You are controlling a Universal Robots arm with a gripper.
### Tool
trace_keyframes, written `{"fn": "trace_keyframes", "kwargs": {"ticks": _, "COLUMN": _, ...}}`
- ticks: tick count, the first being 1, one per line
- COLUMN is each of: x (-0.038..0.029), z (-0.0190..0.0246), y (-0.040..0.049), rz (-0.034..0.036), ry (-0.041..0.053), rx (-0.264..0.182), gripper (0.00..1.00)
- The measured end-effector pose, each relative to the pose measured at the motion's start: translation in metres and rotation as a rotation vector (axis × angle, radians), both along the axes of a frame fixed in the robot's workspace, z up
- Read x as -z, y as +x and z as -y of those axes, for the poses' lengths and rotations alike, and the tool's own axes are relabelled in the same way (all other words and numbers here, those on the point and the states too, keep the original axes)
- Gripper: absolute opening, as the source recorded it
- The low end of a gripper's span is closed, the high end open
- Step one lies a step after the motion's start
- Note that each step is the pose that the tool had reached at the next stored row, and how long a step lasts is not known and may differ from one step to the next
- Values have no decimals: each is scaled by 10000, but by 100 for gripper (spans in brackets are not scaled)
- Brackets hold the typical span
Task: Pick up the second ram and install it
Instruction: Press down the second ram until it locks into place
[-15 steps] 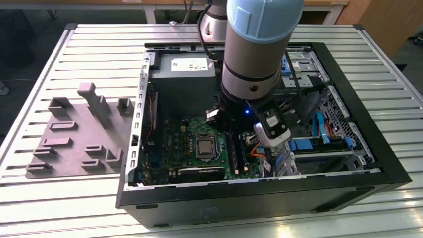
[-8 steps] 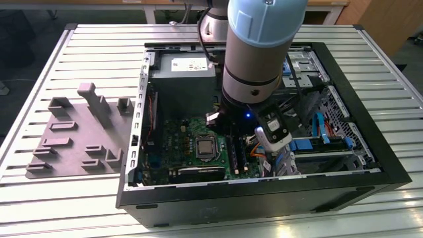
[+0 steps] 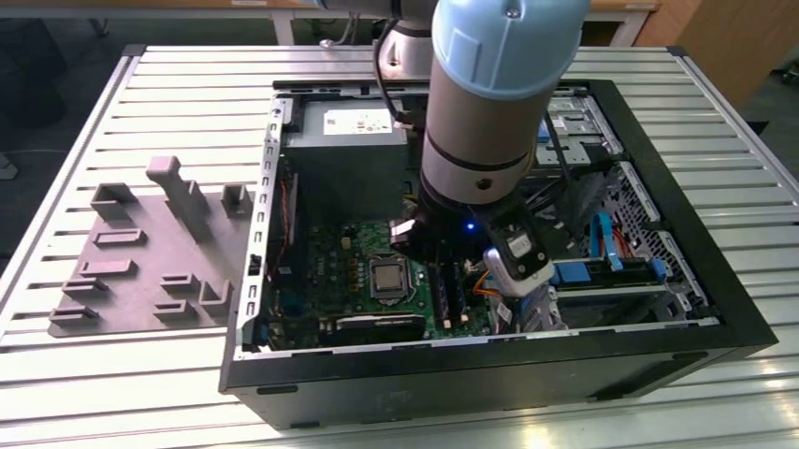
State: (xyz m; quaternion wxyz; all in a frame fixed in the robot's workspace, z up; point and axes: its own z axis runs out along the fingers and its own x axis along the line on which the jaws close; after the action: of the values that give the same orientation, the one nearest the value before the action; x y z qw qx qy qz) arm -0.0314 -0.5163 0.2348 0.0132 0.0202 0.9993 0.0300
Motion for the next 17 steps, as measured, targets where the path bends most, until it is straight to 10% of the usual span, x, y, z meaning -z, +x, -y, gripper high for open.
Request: {"fn": "trace_keyframes", "kwargs": {"ticks": 17, "x": 44, "z": 70, "y": 1, "rz": -12, "ry": -5, "rx": -140, "gripper": 11}}
